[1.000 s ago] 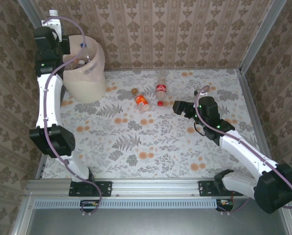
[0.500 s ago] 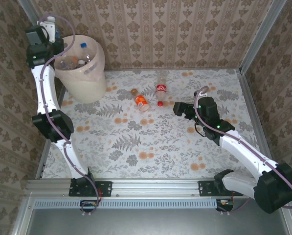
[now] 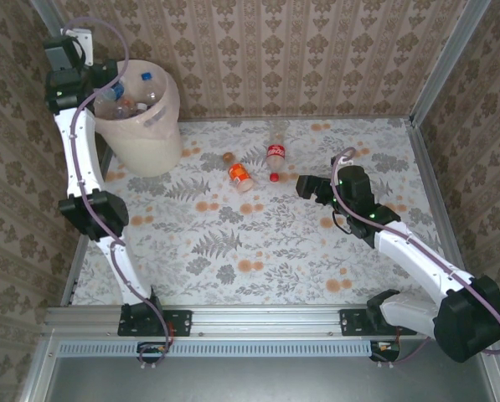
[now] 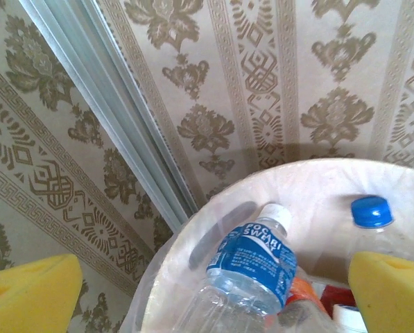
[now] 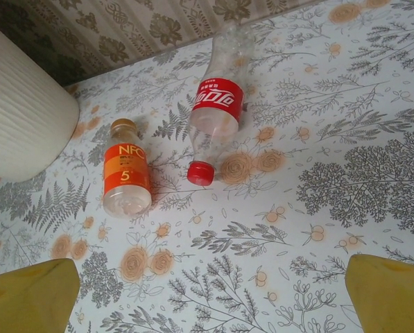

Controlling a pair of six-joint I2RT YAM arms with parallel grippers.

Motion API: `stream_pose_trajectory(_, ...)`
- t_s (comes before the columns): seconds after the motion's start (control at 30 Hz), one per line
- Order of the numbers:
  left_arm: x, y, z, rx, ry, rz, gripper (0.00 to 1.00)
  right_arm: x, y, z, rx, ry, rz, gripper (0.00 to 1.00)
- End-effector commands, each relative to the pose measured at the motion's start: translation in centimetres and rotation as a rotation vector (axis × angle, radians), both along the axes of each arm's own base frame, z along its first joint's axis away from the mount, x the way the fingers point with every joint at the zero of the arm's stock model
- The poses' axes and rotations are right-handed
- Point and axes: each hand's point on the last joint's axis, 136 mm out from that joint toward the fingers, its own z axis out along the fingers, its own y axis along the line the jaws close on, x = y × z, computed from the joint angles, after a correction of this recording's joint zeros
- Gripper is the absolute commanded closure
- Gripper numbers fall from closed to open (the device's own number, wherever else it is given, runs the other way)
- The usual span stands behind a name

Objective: Put the plastic bottles in the bin

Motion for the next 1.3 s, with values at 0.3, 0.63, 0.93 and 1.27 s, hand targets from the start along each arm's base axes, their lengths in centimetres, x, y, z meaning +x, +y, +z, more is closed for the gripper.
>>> stream_pose_trajectory(0.3, -2.7, -5.5, 1.2, -0.154, 0.010, -0.050, 0.00, -0.3, -0.3, -0.2, 0.000, 0.010, -0.021, 0.00)
stream_pose_trajectory(0.63, -6.6, -15.9, -0.1, -0.355, -0.016, -0.143, 0.00, 0.8, -0.1, -1.2, 0.006, 0.041, -0.046, 0.00)
stream_pose_trajectory(0.93, -10.8, -23.5, -5.3, -0.403, 0.024, -0.103, 0.00, 0.9, 0.0, -0.8, 0.018, 0.053, -0.044, 0.00)
stream_pose_trajectory(1.27, -13.1, -29.6, -16.6, -0.535, 0.315, -0.114, 0.00, -0.4, -0.9, -0.6, 0.011, 0.009, -0.056, 0.00)
